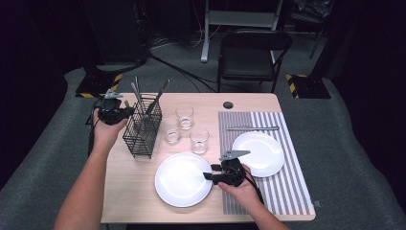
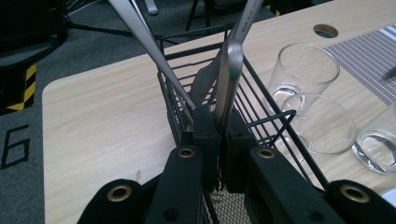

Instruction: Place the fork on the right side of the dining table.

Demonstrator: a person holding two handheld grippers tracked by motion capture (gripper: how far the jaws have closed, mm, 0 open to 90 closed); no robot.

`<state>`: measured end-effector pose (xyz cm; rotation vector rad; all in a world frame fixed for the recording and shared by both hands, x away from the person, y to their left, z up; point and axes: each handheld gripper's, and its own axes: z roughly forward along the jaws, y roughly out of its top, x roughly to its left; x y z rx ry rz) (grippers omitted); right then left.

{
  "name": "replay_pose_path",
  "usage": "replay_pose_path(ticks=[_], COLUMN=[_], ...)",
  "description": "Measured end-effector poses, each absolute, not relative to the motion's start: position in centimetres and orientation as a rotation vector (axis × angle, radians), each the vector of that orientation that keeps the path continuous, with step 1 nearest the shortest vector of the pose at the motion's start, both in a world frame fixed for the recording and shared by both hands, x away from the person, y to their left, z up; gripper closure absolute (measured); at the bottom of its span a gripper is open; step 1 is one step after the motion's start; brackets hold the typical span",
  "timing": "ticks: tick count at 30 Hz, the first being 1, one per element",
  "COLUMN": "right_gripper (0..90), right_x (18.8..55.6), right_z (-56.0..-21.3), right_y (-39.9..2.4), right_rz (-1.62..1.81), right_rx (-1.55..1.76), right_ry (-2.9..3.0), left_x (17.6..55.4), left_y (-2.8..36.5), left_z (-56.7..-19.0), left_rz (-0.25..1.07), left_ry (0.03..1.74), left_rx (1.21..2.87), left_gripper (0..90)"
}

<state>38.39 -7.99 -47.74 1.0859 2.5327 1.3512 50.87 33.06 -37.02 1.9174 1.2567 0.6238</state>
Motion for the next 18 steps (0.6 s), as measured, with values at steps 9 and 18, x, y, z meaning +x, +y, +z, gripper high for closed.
replay_pose_path(ticks=[9, 18], right_gripper=[48.9, 48.8], right_x=[38.4, 38.4], right_z=[-47.8, -47.8], right_y=[-8.0, -8.0], right_rz=[1.355, 1.353], right_rx=[1.080, 1.094], right_ry=[2.532, 2.534], left_x=[50.8, 50.5], left_y=[33.1, 33.2], left_z=[-36.7, -35.7], left_rz=[0.623, 0.625], left_ry=[1.258, 1.253], left_rx=[1.907, 1.904], left_gripper=[86.6, 86.6])
